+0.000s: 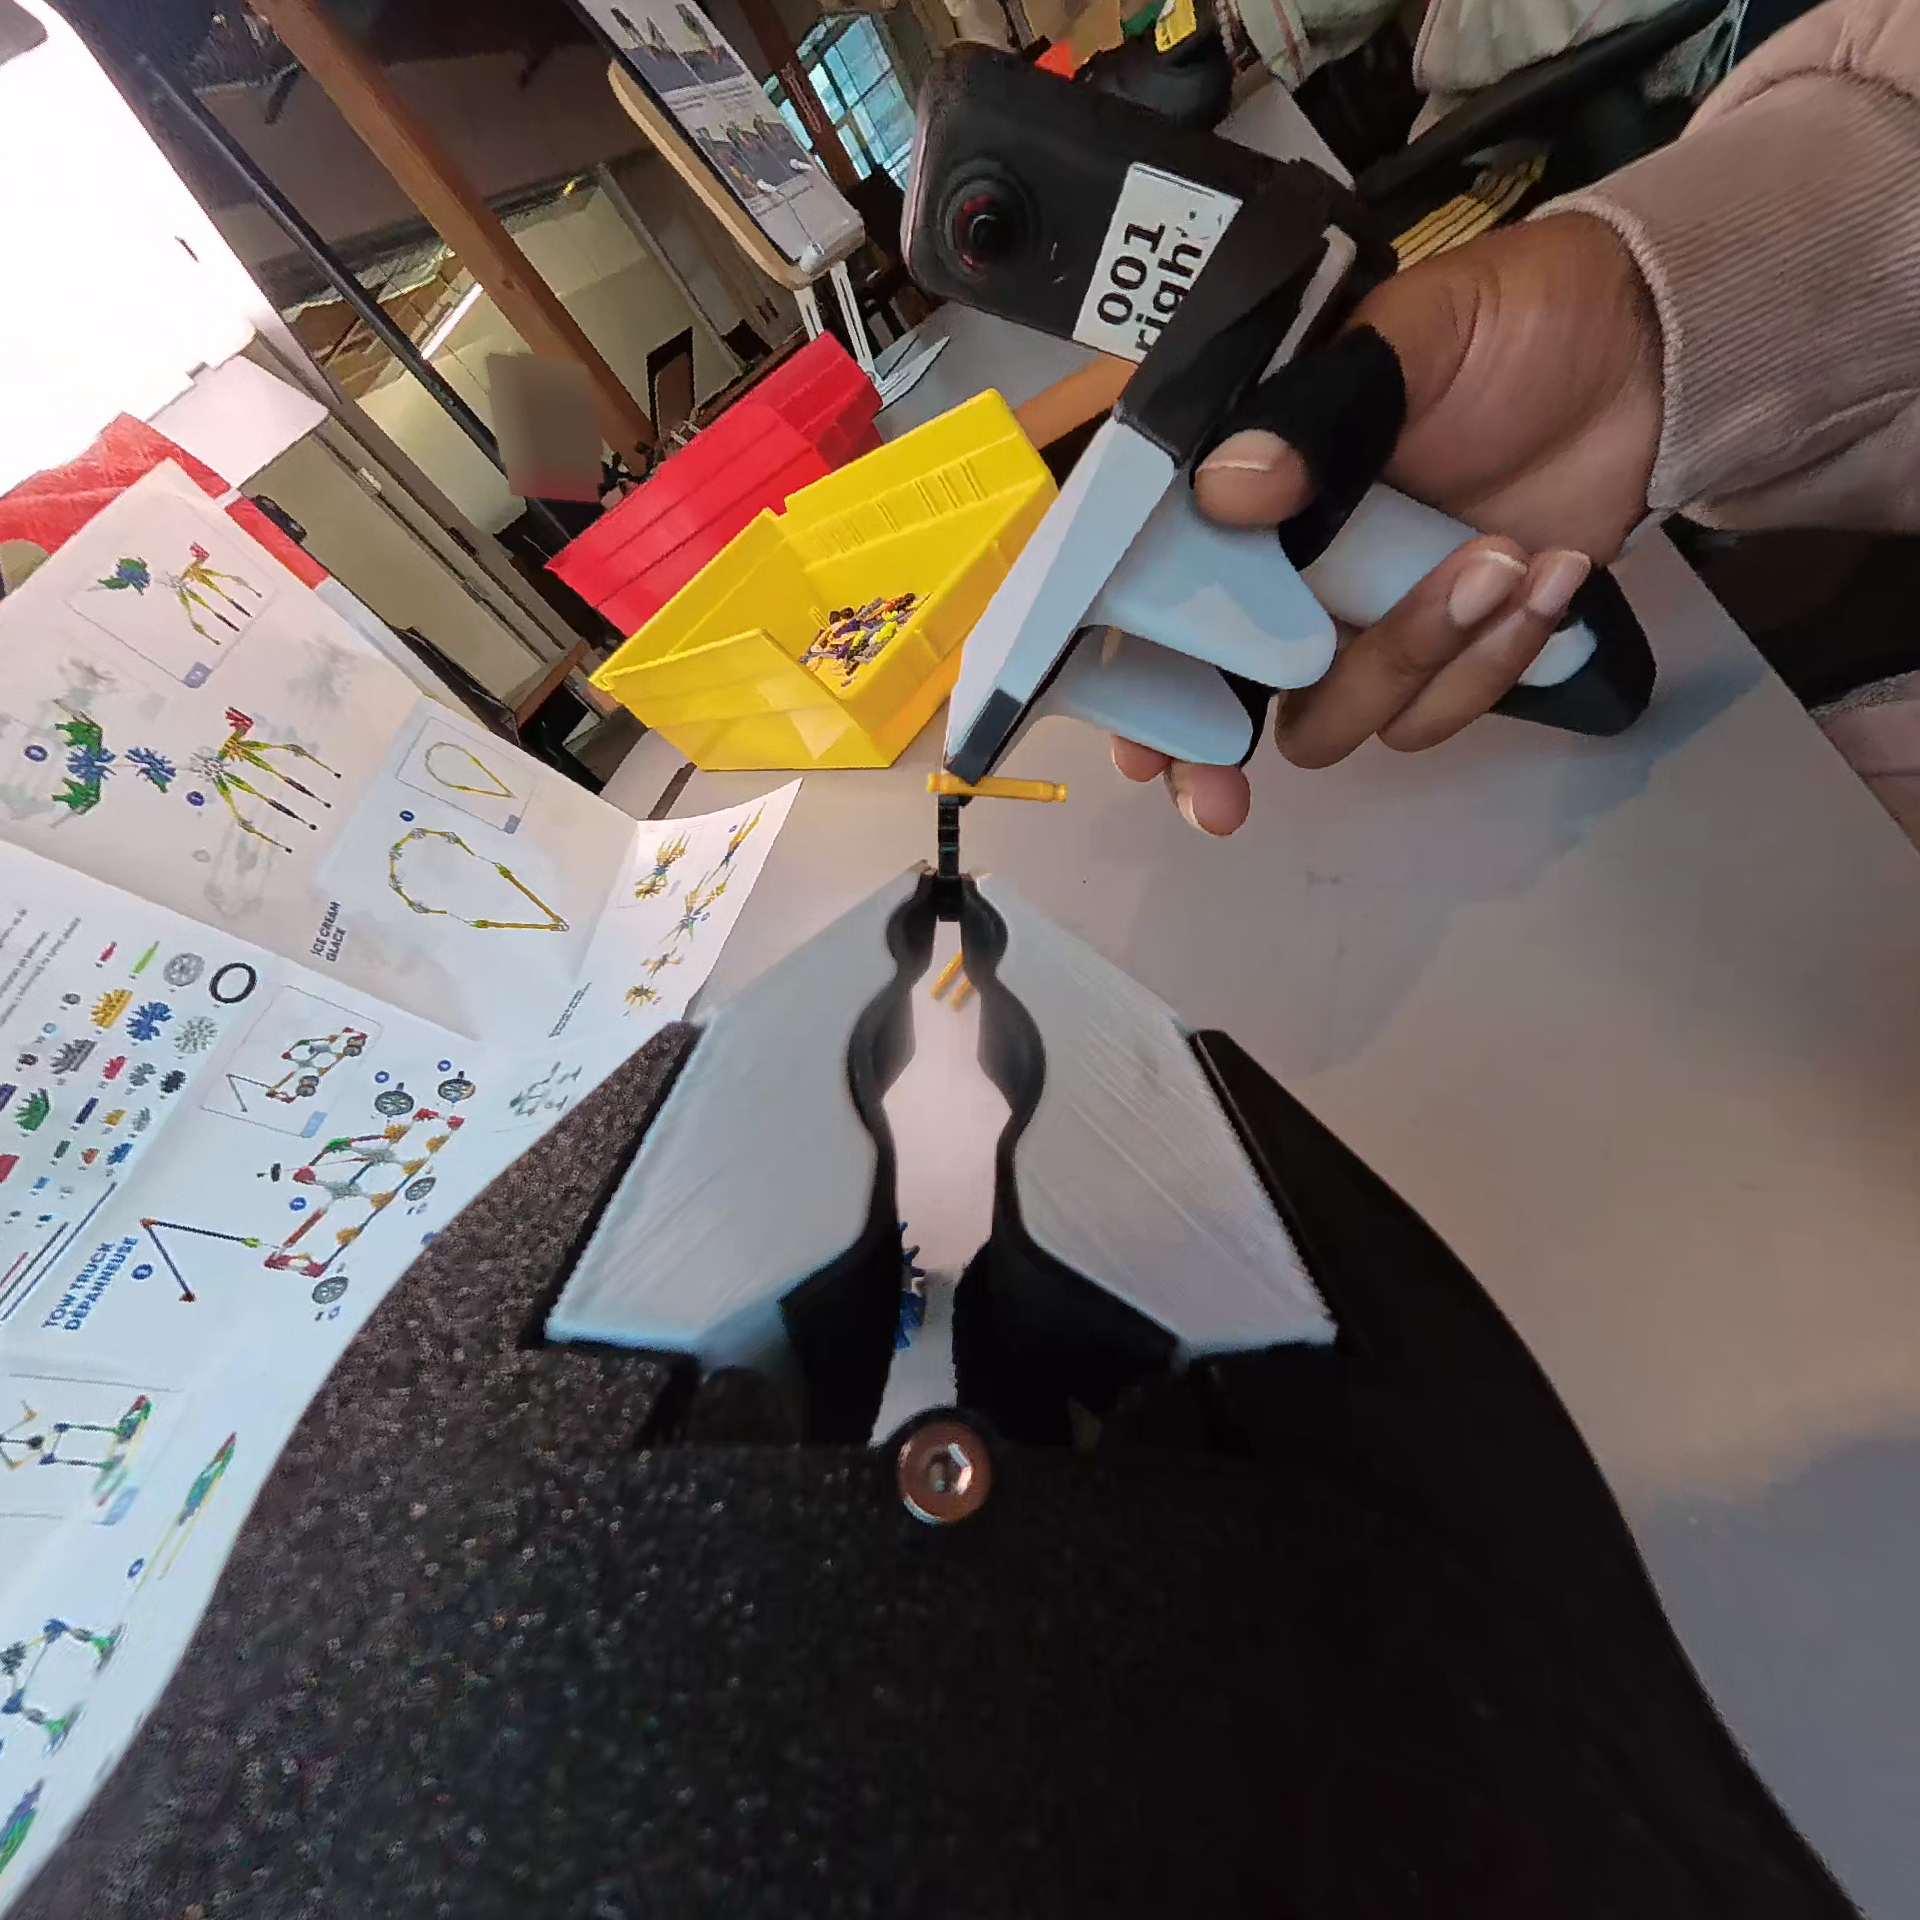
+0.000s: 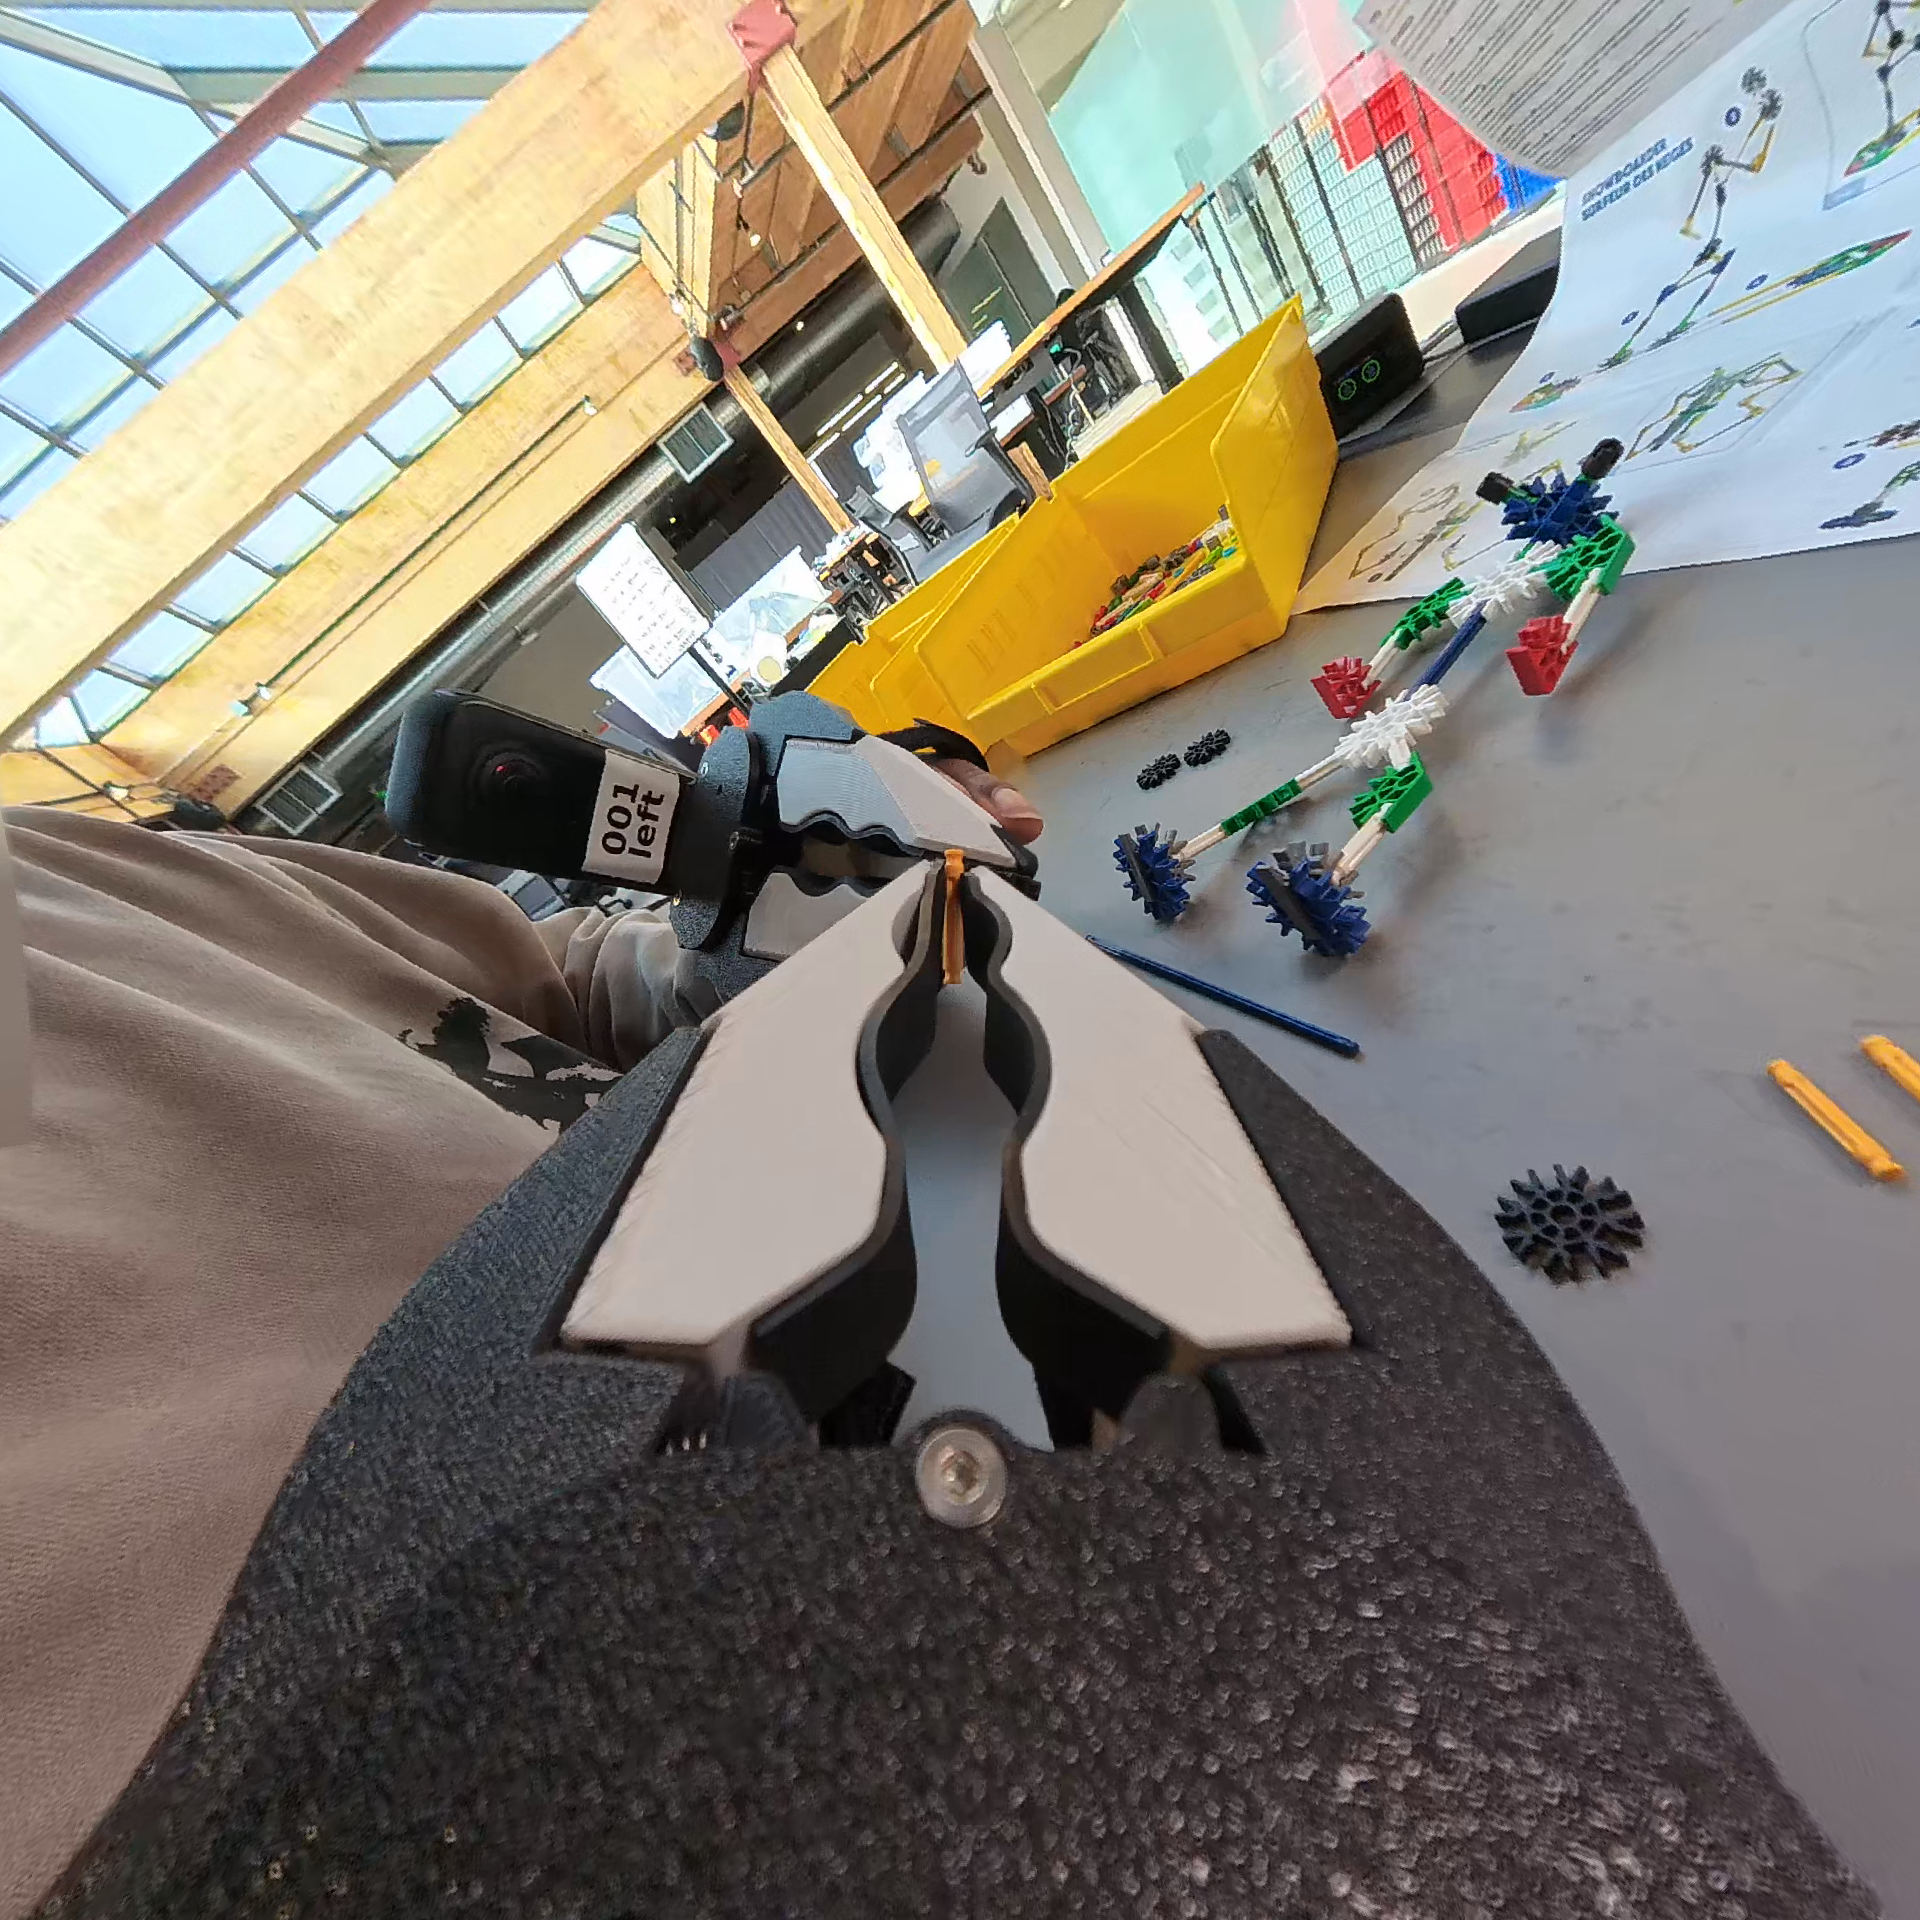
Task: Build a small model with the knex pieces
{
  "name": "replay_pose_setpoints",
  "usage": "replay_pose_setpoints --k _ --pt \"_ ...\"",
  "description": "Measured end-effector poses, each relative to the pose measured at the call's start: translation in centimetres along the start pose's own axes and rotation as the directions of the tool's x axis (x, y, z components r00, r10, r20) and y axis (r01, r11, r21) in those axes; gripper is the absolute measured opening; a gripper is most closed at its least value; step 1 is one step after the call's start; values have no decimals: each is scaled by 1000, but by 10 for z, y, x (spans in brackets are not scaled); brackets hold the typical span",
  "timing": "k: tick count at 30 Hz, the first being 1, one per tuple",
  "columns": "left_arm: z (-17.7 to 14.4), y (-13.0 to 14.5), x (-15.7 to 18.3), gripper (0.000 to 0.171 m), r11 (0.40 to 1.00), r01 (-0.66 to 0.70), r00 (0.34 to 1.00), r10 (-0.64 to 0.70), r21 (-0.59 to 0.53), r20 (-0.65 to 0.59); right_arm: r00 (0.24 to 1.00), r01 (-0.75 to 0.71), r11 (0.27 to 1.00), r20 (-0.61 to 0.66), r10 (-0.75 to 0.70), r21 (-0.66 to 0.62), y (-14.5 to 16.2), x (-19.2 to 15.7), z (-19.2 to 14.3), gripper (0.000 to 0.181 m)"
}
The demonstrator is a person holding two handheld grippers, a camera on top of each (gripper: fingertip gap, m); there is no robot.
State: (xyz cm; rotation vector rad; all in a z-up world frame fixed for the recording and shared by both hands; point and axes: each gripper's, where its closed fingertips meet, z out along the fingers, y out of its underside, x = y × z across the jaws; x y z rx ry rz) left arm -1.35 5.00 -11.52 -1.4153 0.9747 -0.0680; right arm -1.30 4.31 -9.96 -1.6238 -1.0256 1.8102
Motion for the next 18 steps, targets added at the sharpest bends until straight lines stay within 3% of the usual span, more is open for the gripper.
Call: replay_pose_setpoints --k 8,18 --pt "1 5 -11 2 999 -26 996 30 -46 87 995 -12 995 -93 21 99 -8 8 7 1" --pt "6 15 -11 2 990 117 992 -111 -81 66 985 -98 990 -129 110 103 -12 18 7 1"
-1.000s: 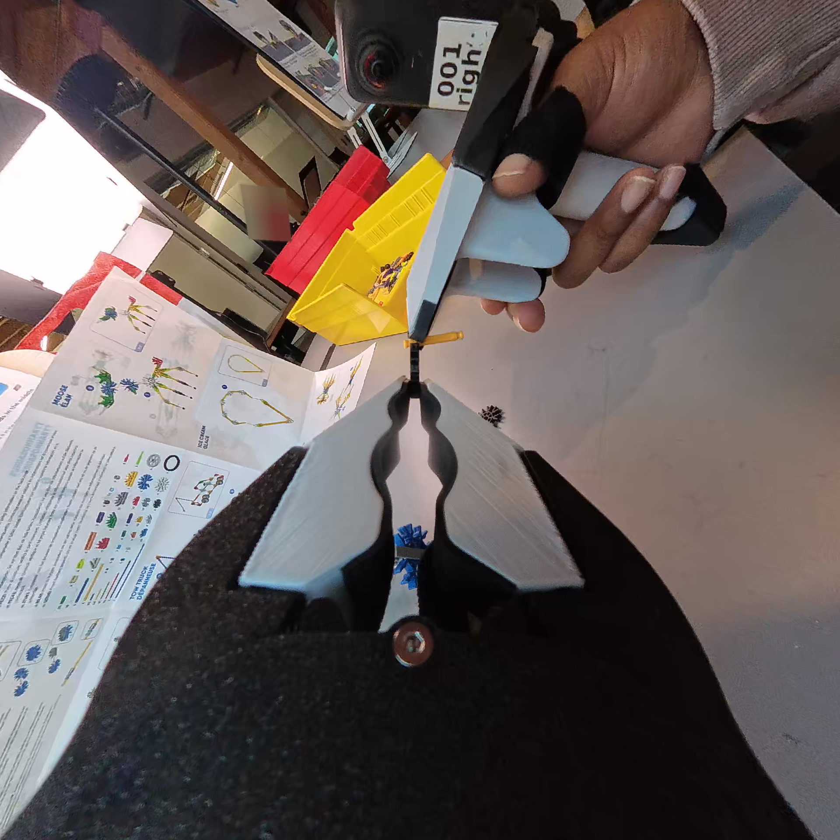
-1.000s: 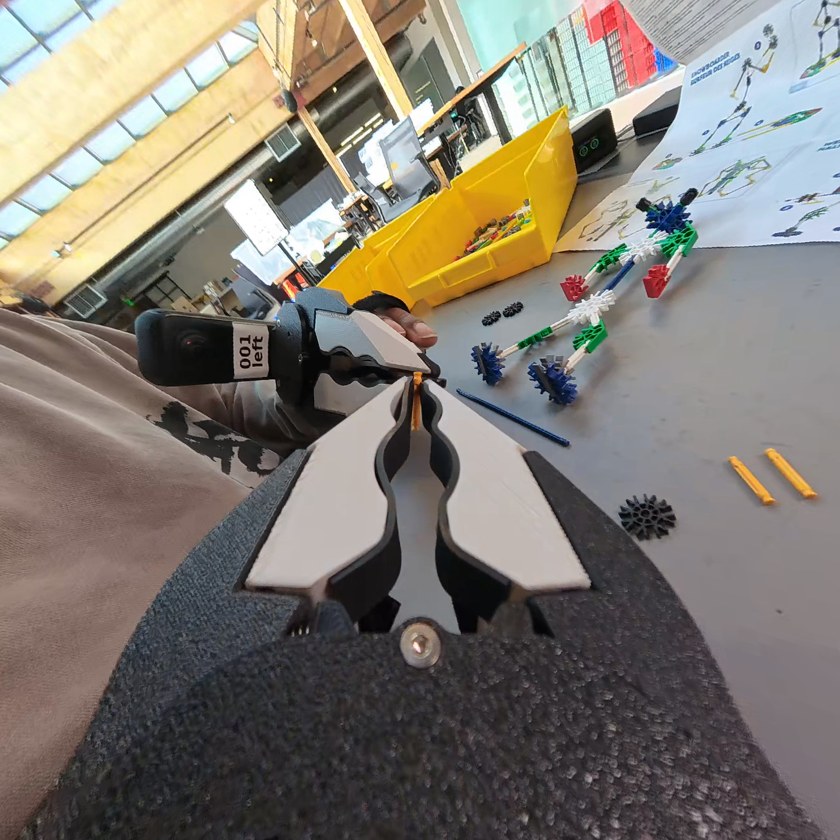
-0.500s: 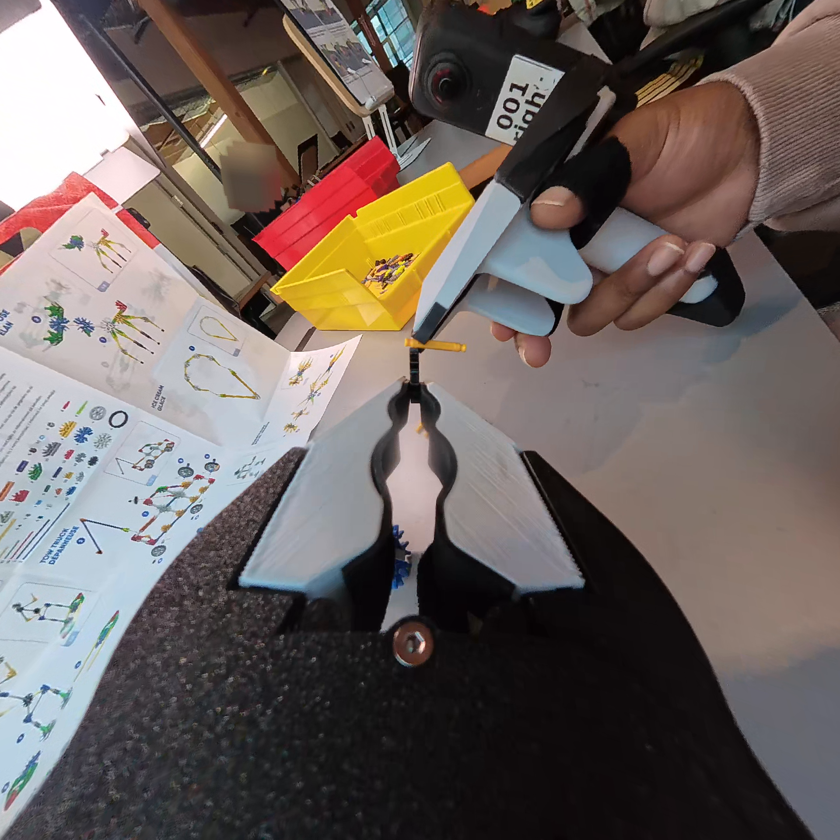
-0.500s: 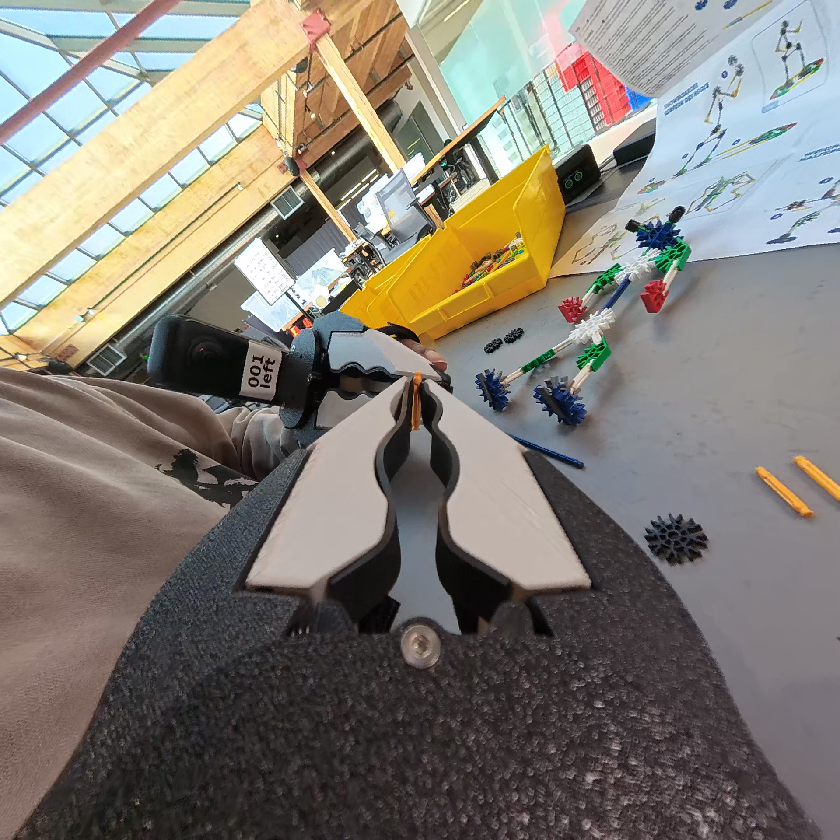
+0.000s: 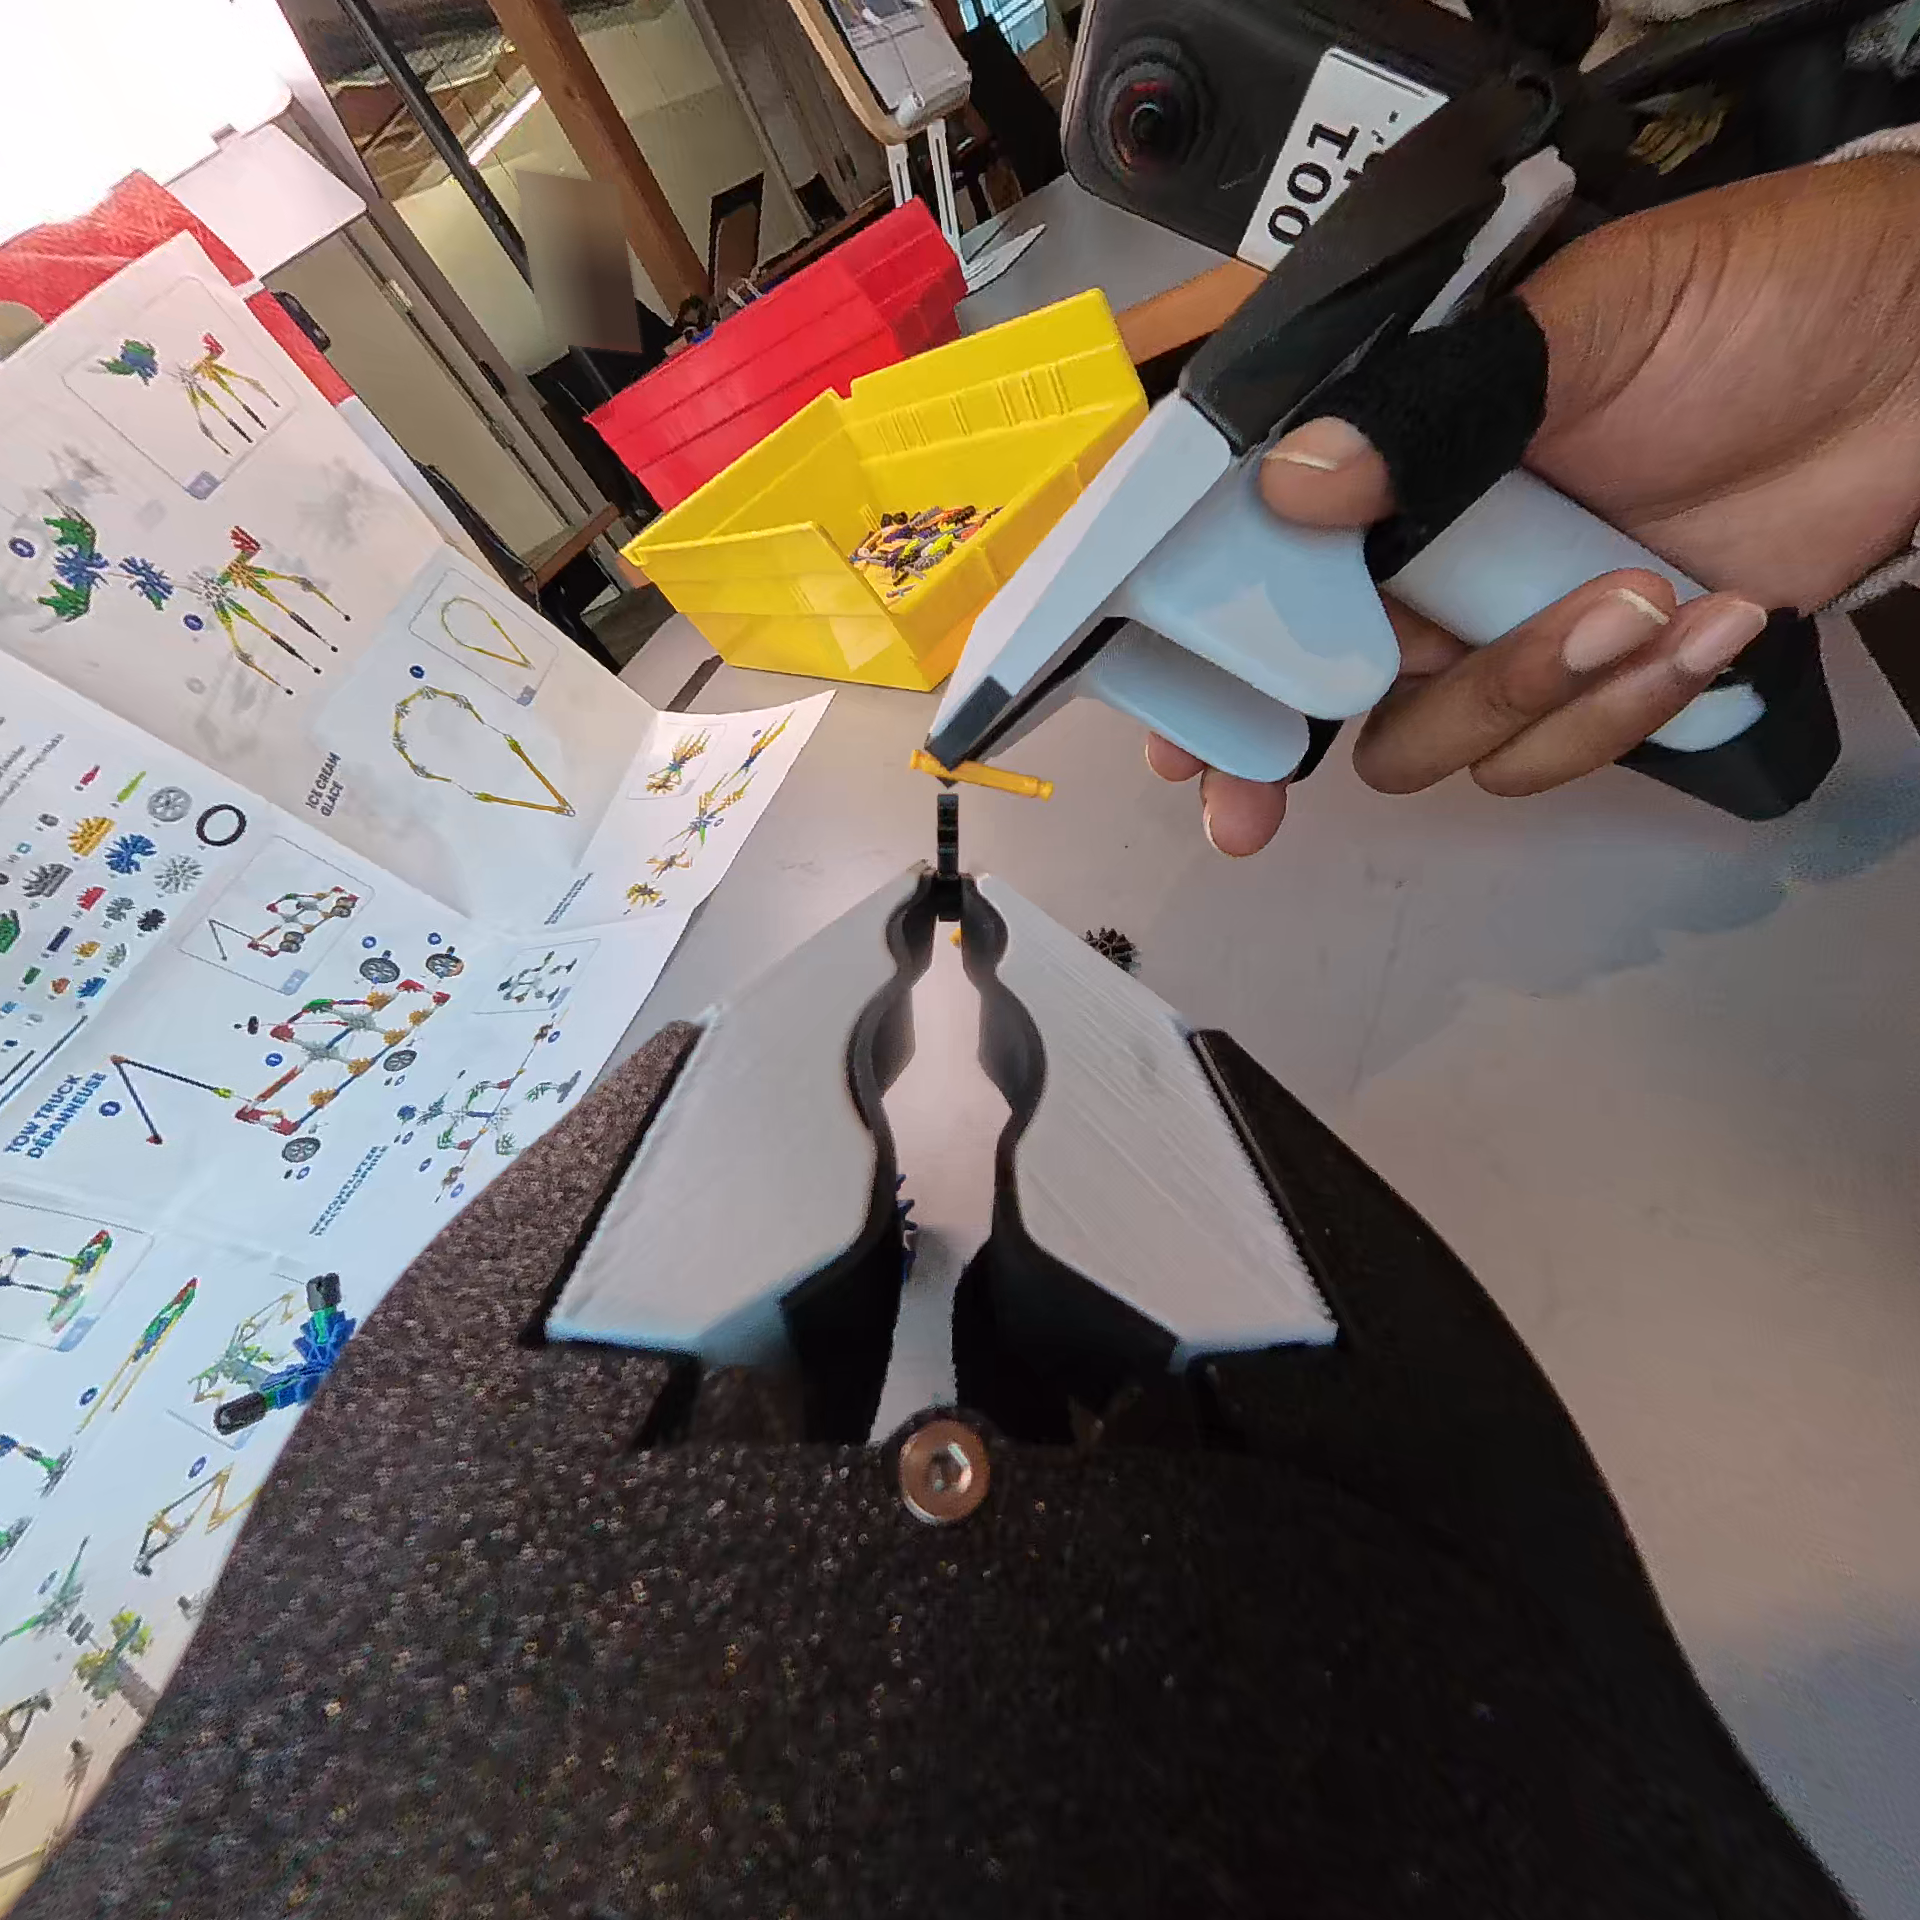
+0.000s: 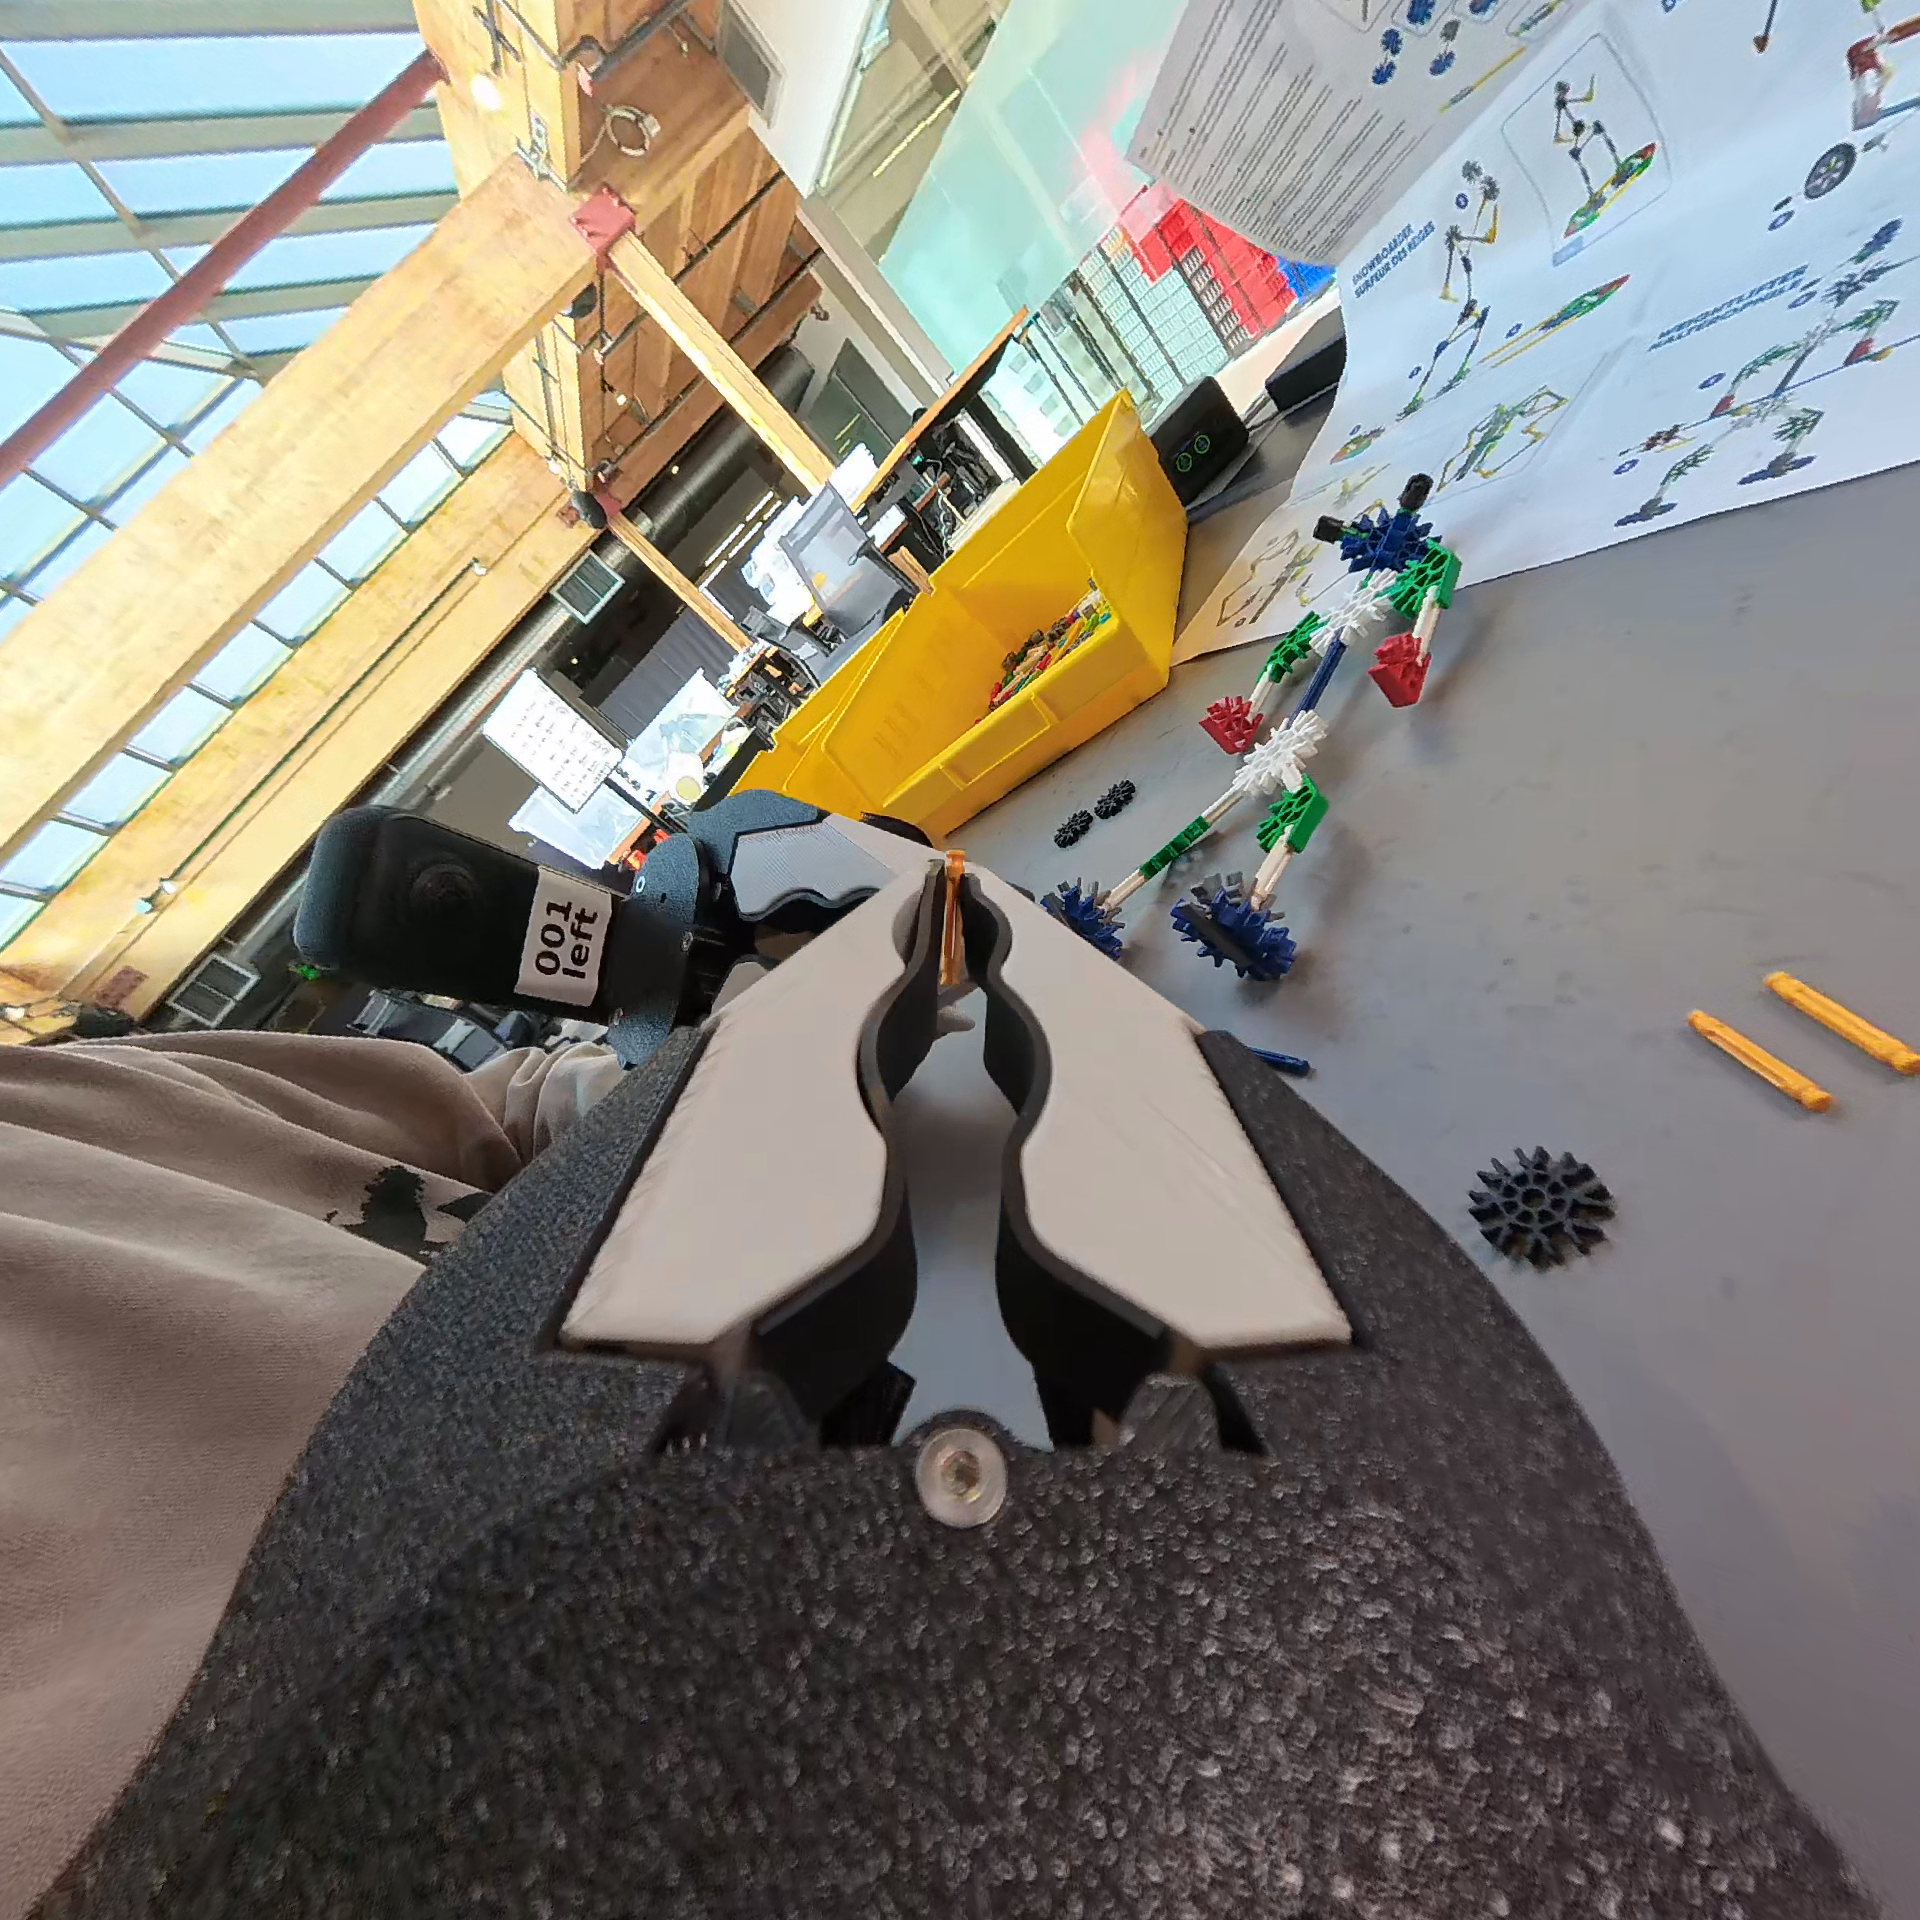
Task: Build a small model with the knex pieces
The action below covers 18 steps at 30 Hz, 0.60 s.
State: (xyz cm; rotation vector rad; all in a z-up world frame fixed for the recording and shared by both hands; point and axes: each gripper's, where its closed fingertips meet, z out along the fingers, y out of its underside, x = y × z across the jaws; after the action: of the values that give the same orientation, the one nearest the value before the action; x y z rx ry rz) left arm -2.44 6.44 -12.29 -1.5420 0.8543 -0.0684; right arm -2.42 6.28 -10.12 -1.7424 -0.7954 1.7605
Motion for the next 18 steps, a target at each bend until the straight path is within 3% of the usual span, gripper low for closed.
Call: replay_pose_setpoints --k 6,18 --pt "0 1 0 2 1000 0 1000 0 -4 2 1000 -19 999 -25 18 -31 2 4 3 1" --pt "3 8 -4 2 989 141 990 -142 -42 -11 993 55 998 -102 -57 -25 3 12 7 2"
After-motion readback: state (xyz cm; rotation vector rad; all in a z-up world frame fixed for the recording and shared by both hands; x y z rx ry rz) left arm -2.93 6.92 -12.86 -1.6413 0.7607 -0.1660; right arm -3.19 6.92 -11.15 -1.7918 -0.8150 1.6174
